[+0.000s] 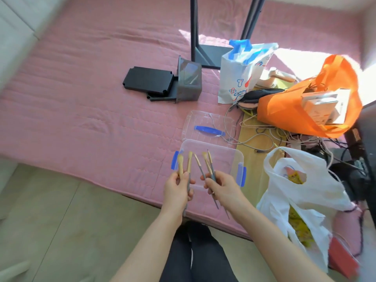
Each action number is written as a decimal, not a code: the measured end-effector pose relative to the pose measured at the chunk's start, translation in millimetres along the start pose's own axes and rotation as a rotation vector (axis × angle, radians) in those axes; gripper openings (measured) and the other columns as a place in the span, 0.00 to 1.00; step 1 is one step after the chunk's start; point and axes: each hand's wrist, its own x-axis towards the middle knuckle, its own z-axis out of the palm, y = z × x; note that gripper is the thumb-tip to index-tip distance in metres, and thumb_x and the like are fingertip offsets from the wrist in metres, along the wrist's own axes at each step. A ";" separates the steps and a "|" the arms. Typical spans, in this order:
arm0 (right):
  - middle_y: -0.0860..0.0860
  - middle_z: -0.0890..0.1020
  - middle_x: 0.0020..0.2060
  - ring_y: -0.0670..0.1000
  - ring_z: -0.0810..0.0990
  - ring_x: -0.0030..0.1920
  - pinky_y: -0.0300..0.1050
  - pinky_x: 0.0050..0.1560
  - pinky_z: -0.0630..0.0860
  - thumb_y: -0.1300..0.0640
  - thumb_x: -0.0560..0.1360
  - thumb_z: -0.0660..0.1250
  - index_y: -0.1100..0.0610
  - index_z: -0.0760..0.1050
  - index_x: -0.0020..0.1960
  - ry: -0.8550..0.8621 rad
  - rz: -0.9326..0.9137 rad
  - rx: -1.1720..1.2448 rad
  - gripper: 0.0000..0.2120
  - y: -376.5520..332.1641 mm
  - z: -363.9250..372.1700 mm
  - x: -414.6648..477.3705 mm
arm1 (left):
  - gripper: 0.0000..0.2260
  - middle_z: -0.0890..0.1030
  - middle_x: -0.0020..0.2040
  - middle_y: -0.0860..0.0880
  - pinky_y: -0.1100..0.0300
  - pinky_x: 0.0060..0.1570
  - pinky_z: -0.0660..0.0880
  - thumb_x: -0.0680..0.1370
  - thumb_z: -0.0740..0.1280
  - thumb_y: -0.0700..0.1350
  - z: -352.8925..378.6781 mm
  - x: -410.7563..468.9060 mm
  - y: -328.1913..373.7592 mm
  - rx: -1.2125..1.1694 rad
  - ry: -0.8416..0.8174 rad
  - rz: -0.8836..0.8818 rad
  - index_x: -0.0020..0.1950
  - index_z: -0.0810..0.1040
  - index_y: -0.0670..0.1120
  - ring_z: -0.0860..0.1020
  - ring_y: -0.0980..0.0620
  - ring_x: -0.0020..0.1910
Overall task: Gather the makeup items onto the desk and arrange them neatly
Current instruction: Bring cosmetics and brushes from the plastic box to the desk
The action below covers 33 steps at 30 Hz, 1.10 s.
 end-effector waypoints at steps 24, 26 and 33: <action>0.51 0.78 0.32 0.47 0.77 0.31 0.37 0.32 0.75 0.63 0.79 0.59 0.59 0.75 0.49 -0.387 -0.118 -0.364 0.07 -53.6 165.9 -107.6 | 0.08 0.75 0.36 0.48 0.61 0.29 0.67 0.81 0.61 0.44 -193.5 -150.3 -34.8 -0.433 0.401 0.034 0.51 0.76 0.41 0.69 0.54 0.29; 0.51 0.79 0.32 0.47 0.78 0.31 0.36 0.33 0.75 0.63 0.79 0.59 0.60 0.75 0.49 -0.423 -0.135 -0.393 0.07 -59.7 196.2 -114.0 | 0.09 0.73 0.35 0.46 0.60 0.29 0.65 0.81 0.61 0.44 -220.9 -157.3 -41.8 -0.472 0.431 0.025 0.49 0.76 0.39 0.67 0.53 0.28; 0.52 0.80 0.35 0.49 0.80 0.36 0.40 0.39 0.79 0.63 0.79 0.59 0.57 0.74 0.47 -0.548 -0.157 -0.413 0.06 -73.0 310.1 -145.5 | 0.07 0.81 0.42 0.47 0.56 0.36 0.74 0.81 0.61 0.43 -326.4 -180.6 -66.5 -0.560 0.555 0.025 0.52 0.78 0.45 0.74 0.52 0.31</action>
